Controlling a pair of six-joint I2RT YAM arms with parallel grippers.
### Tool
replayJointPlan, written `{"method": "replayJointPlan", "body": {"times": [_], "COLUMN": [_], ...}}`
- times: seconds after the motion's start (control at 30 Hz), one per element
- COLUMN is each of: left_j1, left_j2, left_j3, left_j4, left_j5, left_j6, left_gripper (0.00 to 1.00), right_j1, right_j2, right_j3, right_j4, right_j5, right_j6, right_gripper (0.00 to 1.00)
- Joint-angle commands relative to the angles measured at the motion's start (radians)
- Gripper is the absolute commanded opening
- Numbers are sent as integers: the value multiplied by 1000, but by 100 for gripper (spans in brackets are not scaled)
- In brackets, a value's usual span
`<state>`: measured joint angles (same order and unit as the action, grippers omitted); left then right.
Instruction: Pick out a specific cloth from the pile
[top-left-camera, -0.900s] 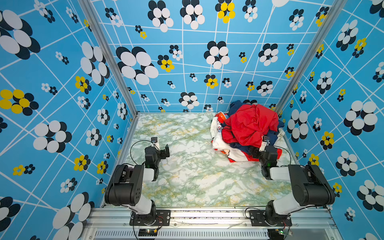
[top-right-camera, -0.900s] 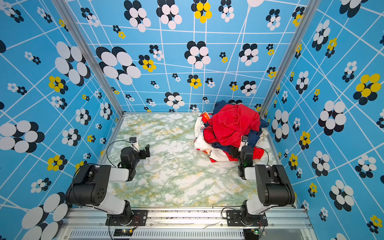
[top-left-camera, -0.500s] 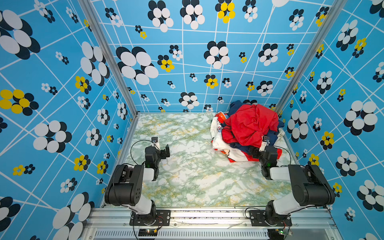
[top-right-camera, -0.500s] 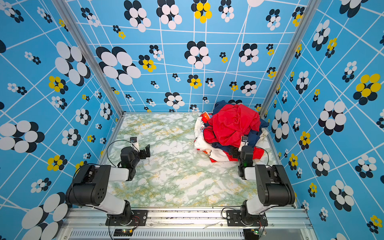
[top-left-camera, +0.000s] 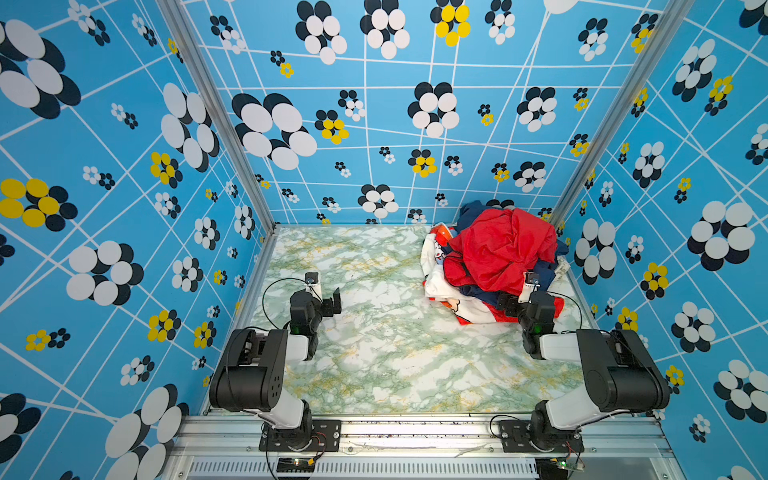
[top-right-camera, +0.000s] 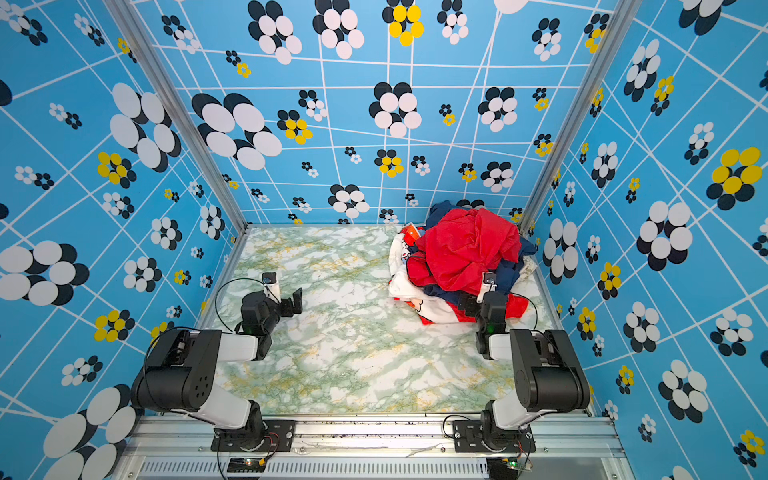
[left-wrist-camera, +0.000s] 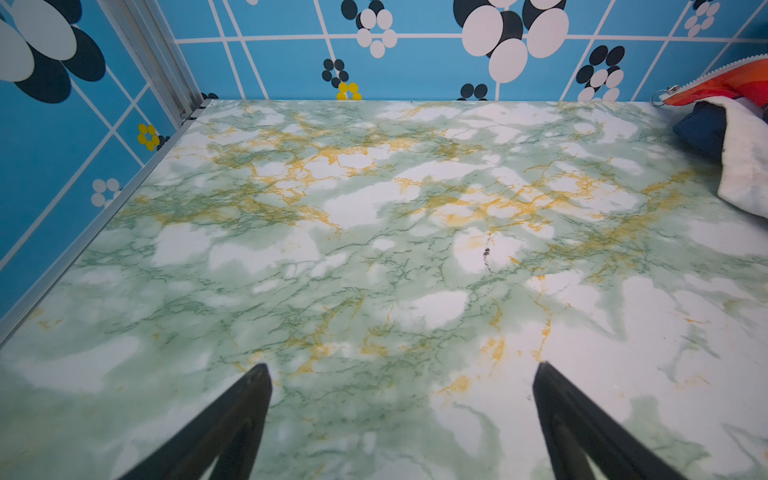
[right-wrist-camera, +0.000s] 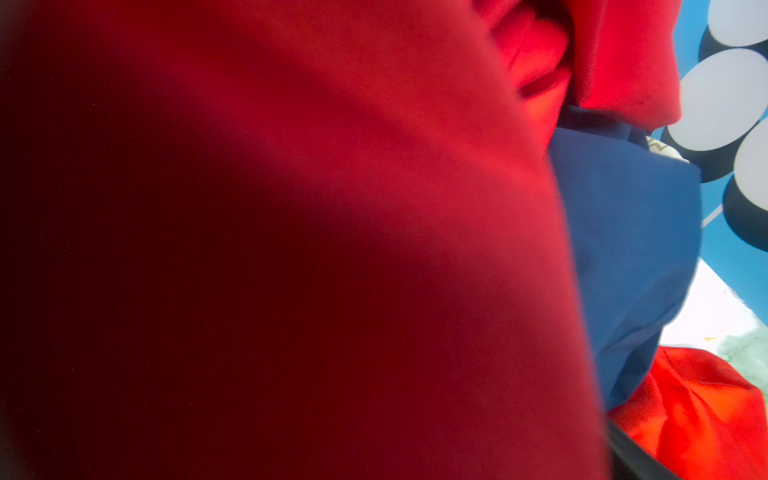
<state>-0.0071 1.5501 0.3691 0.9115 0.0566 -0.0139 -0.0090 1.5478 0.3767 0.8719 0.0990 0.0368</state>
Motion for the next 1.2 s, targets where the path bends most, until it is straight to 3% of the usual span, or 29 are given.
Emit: {"method": "replayJointPlan", "body": {"times": [0.0, 0.37, 0.5, 0.67, 0.83, 1.0, 1.17], "left_j1": [11, 10, 2, -46, -159, -220, -281], "left_j2": [0, -2, -102, -307, -449, -460, -434], "left_j3": [20, 16, 55, 168, 299, 460, 552], "left_j4": [-3, 1, -146, -492, -793, -1086, -1243], "left_j5": [16, 14, -86, -218, -334, -343, -322], "left_j6": [8, 9, -12, -29, -51, -149, -202], "left_gripper": [99, 99, 99, 100, 98, 96, 95], "right_j1": [4, 5, 11, 58, 215, 363, 477], "right_j2": [-7, -8, -29, -219, -376, -383, -298], "right_j3": [17, 16, 26, 150, 366, 613, 789], "right_j4": [7, 6, -15, -406, -880, -1261, -1475], "right_j5": [-7, -7, 34, 139, 303, 374, 416], "right_j6": [2, -1, 2, -3, -7, 53, 97], "right_gripper": [99, 99, 99, 99, 99, 91, 88]}}
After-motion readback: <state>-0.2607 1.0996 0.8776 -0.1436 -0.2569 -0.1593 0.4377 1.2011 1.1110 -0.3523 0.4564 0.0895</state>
